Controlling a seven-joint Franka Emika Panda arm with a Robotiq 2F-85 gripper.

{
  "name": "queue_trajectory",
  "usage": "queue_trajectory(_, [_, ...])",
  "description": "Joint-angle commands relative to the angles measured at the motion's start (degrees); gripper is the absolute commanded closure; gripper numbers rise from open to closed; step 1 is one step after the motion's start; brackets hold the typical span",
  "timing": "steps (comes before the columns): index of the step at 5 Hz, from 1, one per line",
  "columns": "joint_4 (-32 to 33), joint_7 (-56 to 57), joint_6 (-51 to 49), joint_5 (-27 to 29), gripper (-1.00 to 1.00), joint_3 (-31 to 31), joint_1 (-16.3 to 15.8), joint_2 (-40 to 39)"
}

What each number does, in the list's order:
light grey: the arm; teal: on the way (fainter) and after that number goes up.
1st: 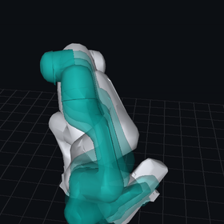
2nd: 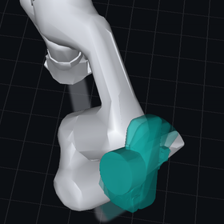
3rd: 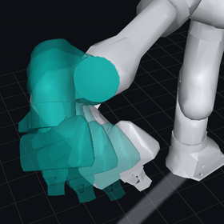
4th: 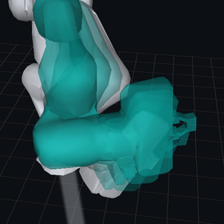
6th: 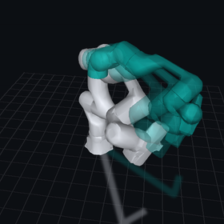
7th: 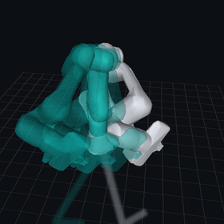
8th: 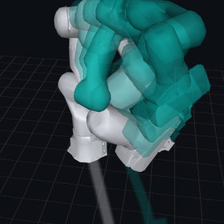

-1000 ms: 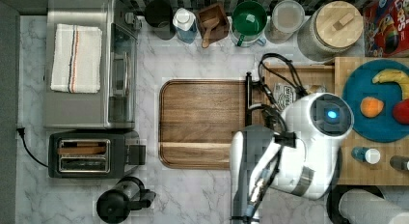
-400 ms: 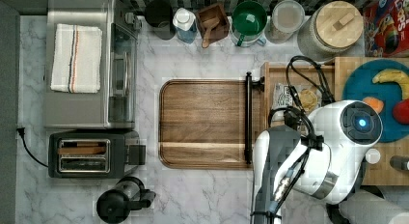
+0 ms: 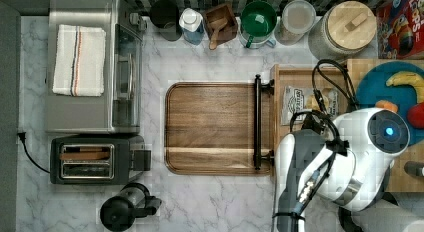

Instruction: Pick up the butter.

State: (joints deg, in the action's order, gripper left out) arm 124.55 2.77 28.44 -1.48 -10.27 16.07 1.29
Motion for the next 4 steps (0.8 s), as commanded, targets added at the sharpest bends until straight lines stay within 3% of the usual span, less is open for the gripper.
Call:
queue_trajectory(1, [2.65, -14.69, 7.9, -2.76, -1.0, -1.63, 3.79, -0.42])
queue_trajectory(2, [7.22, -17.26, 15.93, -3.39, -1.0, -1.89, 3.85, -1.21])
queue_trajectory(4, [10.15, -13.38, 20.2, 4.28, -1.0, -2.27, 4.72, -3.92])
